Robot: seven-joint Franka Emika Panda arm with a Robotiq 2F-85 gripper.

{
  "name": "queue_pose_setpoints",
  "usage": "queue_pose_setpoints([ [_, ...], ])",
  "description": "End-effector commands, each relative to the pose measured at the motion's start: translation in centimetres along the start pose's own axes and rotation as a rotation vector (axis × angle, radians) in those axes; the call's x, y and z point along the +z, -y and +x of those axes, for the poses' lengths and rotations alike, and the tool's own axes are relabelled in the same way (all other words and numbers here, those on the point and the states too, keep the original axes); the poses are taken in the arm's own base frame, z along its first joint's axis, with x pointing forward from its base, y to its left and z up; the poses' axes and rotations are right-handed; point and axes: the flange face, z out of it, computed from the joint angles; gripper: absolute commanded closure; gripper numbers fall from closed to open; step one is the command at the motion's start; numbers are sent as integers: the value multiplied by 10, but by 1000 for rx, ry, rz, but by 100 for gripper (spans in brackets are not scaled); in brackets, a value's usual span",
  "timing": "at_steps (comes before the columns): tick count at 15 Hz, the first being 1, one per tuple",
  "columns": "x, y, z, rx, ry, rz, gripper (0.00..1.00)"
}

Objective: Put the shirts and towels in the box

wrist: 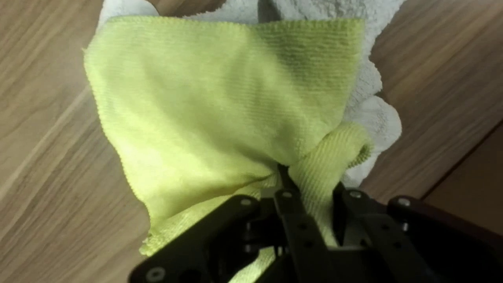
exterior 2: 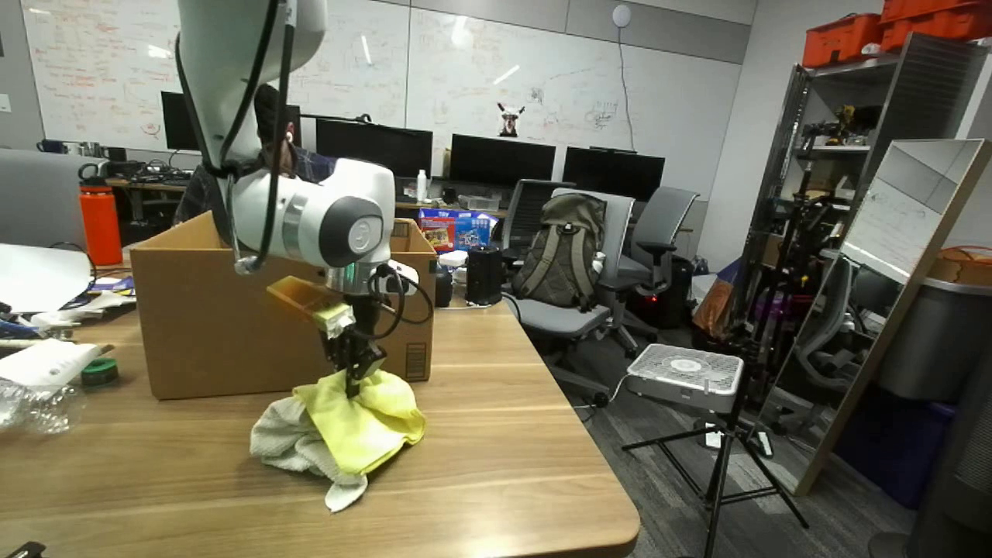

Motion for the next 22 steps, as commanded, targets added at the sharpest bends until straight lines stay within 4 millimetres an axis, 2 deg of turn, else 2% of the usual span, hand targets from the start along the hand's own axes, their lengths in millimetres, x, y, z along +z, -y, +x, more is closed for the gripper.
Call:
queue_pose_setpoints([
  [1, -51, 8, -3, 49, -84, 69, 90],
  [10, -164, 30, -25, 119, -260, 267, 90],
  [19, -282, 80, -63, 93, -417, 472, 90],
  [22, -313, 91, -73, 72, -436, 503, 90],
])
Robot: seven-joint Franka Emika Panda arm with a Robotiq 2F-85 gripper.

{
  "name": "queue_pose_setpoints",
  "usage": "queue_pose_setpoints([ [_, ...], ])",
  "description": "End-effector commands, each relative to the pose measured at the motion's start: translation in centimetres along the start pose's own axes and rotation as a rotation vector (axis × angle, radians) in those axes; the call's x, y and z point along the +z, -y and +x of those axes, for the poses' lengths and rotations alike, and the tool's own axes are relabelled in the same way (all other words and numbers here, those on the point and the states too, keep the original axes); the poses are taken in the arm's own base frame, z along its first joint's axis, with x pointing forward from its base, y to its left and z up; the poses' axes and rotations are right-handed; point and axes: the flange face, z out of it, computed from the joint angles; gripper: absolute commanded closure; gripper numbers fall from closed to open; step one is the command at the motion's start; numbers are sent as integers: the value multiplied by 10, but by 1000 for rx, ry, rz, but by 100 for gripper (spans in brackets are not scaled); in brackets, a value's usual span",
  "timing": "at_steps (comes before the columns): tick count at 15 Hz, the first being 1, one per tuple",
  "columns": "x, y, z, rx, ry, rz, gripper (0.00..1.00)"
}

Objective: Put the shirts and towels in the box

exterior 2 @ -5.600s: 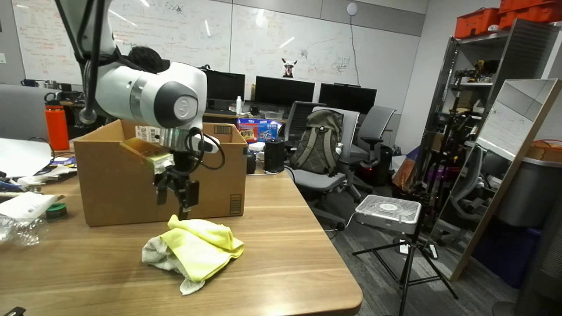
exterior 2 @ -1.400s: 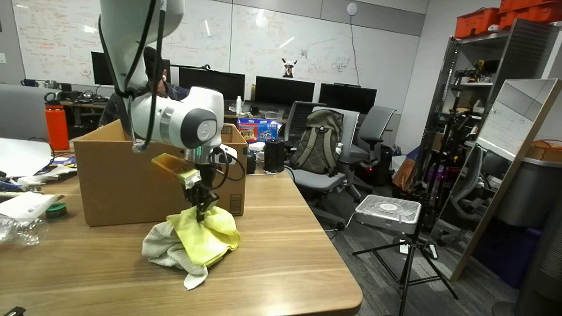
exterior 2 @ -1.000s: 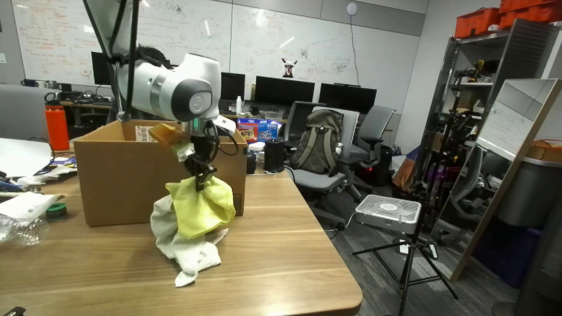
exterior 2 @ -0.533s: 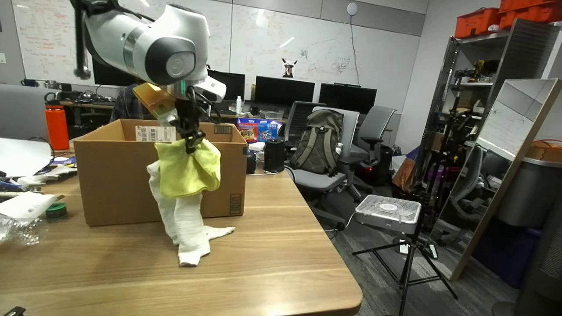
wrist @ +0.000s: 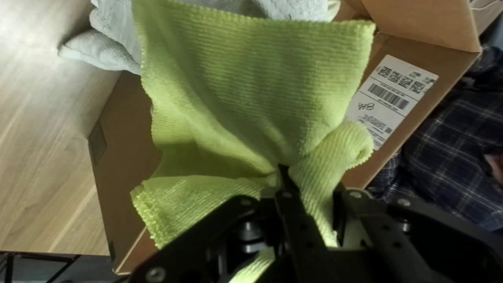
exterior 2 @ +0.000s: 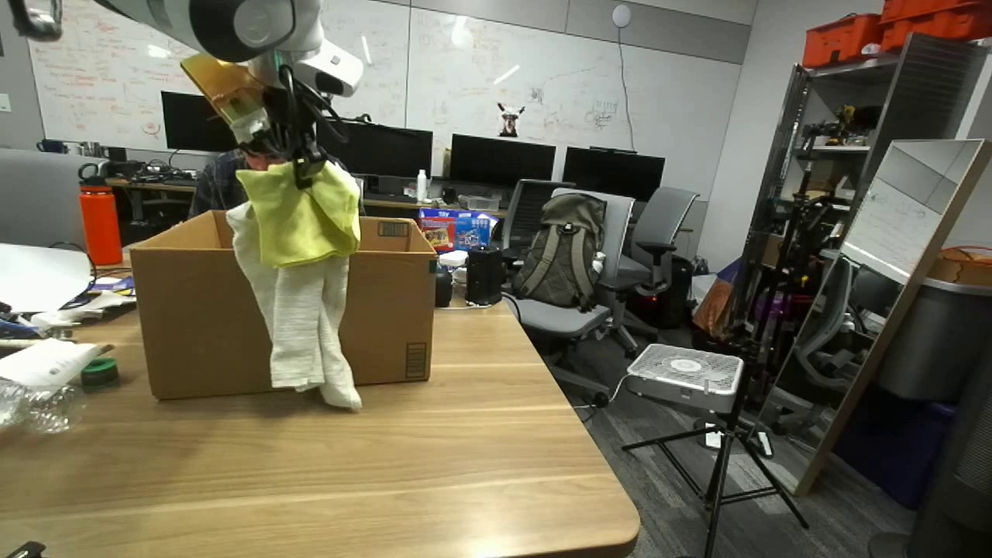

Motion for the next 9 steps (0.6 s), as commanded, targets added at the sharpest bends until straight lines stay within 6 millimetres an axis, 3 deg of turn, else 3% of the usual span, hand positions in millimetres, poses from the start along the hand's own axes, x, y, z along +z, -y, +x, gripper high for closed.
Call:
queue_pose_setpoints([
  [1, -35, 29, 0, -7, -34, 58, 91],
  [9, -76, 82, -16, -25, 27, 97, 91],
])
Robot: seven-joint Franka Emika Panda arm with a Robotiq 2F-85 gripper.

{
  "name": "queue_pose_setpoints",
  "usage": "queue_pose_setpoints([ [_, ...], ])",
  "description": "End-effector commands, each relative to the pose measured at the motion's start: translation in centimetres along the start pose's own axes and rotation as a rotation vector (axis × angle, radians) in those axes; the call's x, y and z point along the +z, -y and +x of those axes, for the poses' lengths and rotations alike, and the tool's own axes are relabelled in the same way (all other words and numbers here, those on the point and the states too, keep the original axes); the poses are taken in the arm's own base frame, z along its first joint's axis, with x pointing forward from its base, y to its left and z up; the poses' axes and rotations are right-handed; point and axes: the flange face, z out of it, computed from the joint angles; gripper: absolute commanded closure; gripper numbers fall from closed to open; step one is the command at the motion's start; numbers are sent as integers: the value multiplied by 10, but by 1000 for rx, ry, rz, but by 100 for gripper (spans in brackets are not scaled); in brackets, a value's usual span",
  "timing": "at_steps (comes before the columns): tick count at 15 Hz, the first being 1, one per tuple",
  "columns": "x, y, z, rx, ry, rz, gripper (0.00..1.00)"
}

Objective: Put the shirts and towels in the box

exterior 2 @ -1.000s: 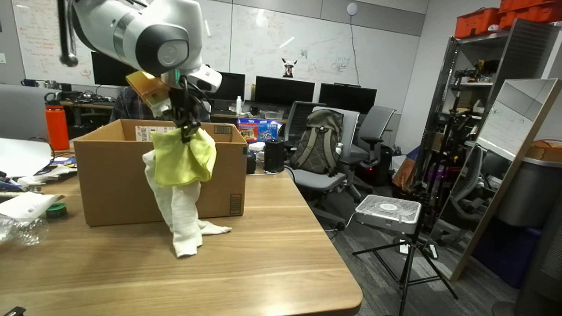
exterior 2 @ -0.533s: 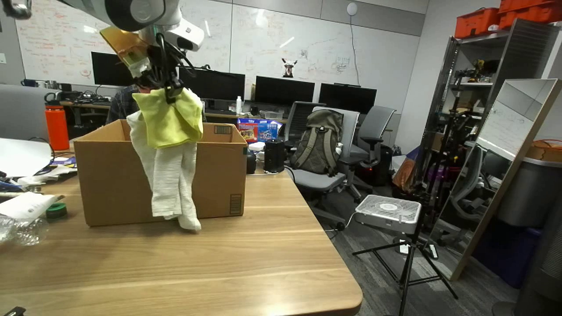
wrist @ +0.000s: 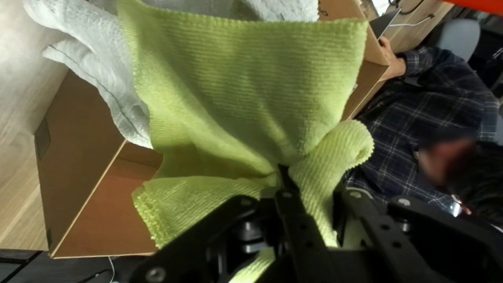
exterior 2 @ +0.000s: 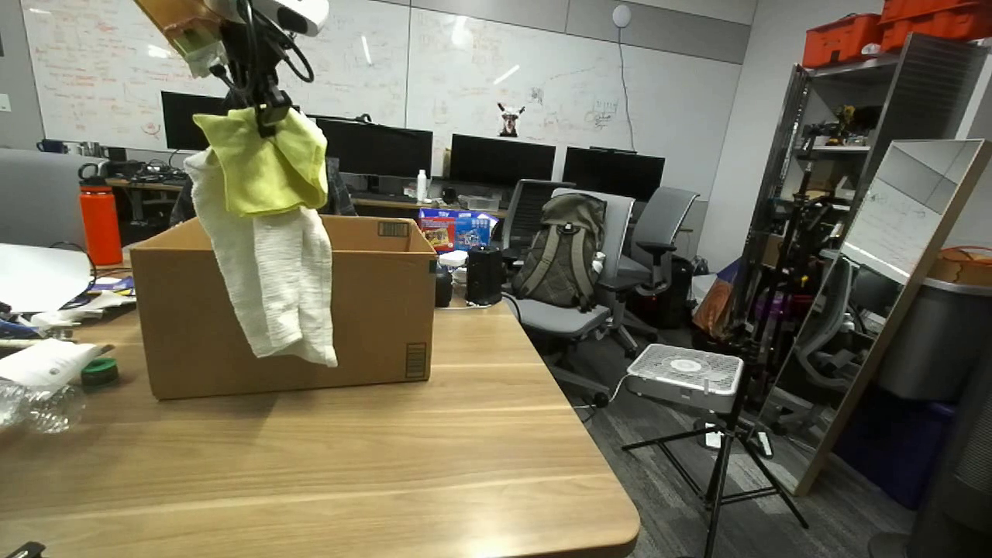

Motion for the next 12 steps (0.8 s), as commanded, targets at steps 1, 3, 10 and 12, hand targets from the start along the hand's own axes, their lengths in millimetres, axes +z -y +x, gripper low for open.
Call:
queue_pose_setpoints([
  [1, -27, 32, -6, 7, 35, 20, 90],
  [3, -35, 48, -17, -8, 66, 27, 90],
  [10, -58, 113, -72, -56, 212, 1, 90],
  [12, -64, 133, -89, -68, 251, -11, 90],
])
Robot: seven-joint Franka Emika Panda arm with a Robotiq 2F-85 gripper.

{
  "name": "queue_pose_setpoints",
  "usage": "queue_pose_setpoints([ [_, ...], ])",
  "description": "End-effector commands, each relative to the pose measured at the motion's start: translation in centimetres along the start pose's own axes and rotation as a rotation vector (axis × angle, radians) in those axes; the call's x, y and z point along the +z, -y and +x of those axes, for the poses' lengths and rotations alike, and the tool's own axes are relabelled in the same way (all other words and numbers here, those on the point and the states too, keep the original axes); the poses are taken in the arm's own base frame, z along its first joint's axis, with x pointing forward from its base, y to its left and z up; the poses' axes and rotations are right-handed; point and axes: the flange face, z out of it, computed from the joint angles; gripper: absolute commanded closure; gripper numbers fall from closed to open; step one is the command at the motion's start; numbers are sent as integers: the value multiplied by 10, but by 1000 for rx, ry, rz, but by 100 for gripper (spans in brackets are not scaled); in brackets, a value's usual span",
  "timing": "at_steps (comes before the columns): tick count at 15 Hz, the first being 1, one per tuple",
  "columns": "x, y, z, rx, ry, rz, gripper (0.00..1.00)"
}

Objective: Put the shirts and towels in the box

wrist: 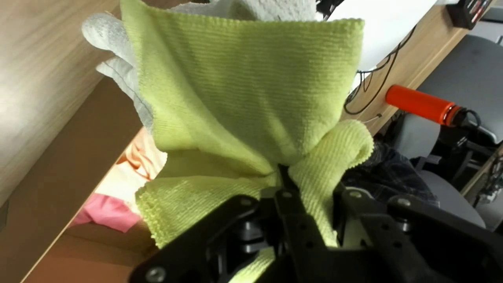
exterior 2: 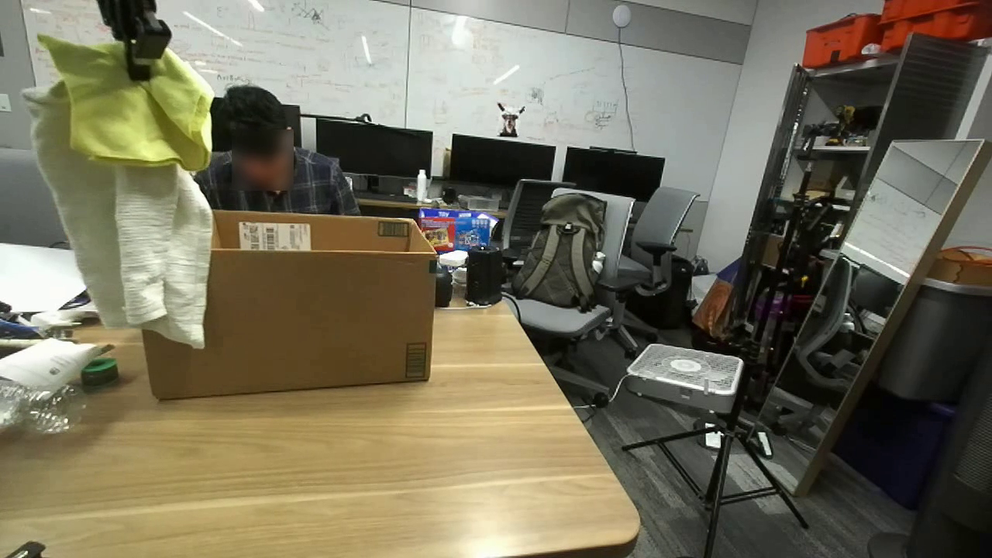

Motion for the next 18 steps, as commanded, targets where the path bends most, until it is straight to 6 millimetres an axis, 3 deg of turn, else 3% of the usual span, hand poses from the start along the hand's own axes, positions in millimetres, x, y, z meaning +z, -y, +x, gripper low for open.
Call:
queue_pose_setpoints([
  [1, -16, 41, -25, -12, 45, -19, 90],
  [5, -14, 81, -50, -12, 73, -58, 90],
  [9, 5, 105, -47, 20, 62, -123, 91],
  [14, 33, 117, -5, 120, 33, -183, 91],
  [18, 35, 117, 39, 218, 48, -182, 90],
])
